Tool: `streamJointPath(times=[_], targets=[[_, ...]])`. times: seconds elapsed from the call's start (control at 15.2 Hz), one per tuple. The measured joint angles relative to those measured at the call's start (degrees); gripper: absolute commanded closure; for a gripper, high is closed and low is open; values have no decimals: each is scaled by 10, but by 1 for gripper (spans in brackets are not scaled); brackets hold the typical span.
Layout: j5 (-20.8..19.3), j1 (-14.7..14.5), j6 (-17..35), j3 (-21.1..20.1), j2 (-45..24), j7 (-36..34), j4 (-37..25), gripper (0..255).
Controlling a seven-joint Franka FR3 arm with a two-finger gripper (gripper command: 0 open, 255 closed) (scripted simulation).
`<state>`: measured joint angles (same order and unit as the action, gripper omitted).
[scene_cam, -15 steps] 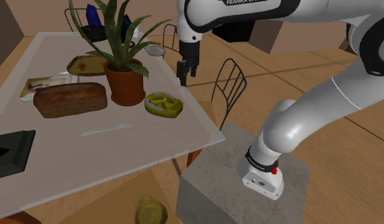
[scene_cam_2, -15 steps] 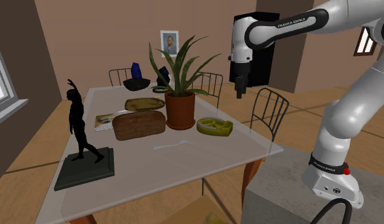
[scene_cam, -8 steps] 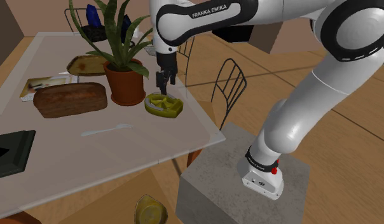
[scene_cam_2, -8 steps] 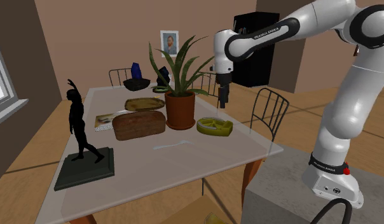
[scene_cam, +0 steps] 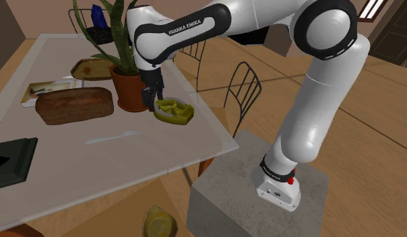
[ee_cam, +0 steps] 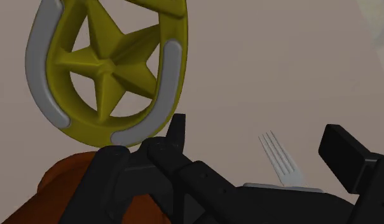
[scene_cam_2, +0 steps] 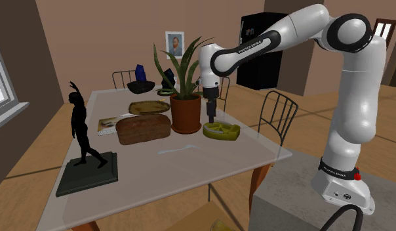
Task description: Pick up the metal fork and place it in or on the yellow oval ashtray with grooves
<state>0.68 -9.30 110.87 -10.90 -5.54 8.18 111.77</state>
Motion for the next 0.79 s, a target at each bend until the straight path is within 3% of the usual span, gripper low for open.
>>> streamJointPath(times=[0.79], targets=[[-43, -69, -17, -36, -246, 24, -242, 0]])
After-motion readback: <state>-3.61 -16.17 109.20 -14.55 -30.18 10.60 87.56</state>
